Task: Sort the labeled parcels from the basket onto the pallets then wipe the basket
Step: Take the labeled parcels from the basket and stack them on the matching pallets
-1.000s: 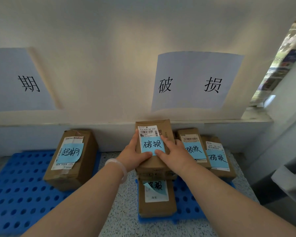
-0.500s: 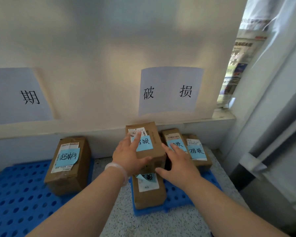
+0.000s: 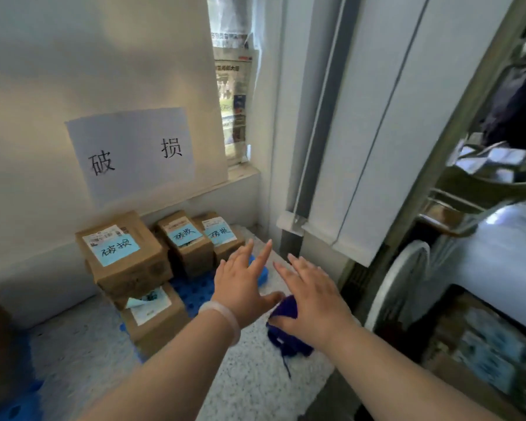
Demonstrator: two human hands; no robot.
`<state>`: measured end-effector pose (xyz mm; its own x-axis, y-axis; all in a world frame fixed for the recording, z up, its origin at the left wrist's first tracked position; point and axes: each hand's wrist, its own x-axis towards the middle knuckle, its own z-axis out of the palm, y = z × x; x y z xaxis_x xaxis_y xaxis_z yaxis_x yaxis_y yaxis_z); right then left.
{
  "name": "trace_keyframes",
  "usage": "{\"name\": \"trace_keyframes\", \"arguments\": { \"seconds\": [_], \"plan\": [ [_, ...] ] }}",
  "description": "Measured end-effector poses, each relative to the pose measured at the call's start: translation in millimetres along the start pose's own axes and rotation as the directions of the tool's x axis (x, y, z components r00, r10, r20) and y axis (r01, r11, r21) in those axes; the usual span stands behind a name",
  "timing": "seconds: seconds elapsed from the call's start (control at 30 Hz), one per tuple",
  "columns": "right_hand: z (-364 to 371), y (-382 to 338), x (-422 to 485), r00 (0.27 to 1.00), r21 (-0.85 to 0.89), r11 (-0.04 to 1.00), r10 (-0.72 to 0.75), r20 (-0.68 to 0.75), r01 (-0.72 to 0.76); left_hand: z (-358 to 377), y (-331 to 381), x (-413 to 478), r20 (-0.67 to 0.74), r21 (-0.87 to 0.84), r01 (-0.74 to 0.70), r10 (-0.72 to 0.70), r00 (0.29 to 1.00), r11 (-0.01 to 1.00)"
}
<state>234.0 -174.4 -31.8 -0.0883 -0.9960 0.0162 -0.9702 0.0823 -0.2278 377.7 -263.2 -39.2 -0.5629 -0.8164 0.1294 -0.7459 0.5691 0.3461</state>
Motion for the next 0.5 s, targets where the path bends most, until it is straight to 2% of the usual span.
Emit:
{"name": "trace_keyframes", "arguments": {
  "seconds": [0.2, 0.4, 0.5],
  "plan": [
    [-19.9, 75.7, -82.0, 0.970, 0.006, 0.970, 0.242, -0.039, -0.242, 35.0, 98.8, -5.1, 0.082, -0.050, -0.241, 0.245, 0.966, 0.969],
    [-27.4, 142.7, -153.8, 0.912, 0.045, 0.915, 0.404, -0.068, -0.401, 72.5, 186.5, -6.3, 0.213, -0.090, -0.394, 0.404, 0.890, 0.915],
    [-30.0, 178.3, -192.7, 0.878, 0.063, 0.877, 0.477, -0.018, -0.476, 91.0, 234.1, -7.3, 0.245, -0.111, -0.423, 0.437, 0.865, 0.899]
  ]
}}
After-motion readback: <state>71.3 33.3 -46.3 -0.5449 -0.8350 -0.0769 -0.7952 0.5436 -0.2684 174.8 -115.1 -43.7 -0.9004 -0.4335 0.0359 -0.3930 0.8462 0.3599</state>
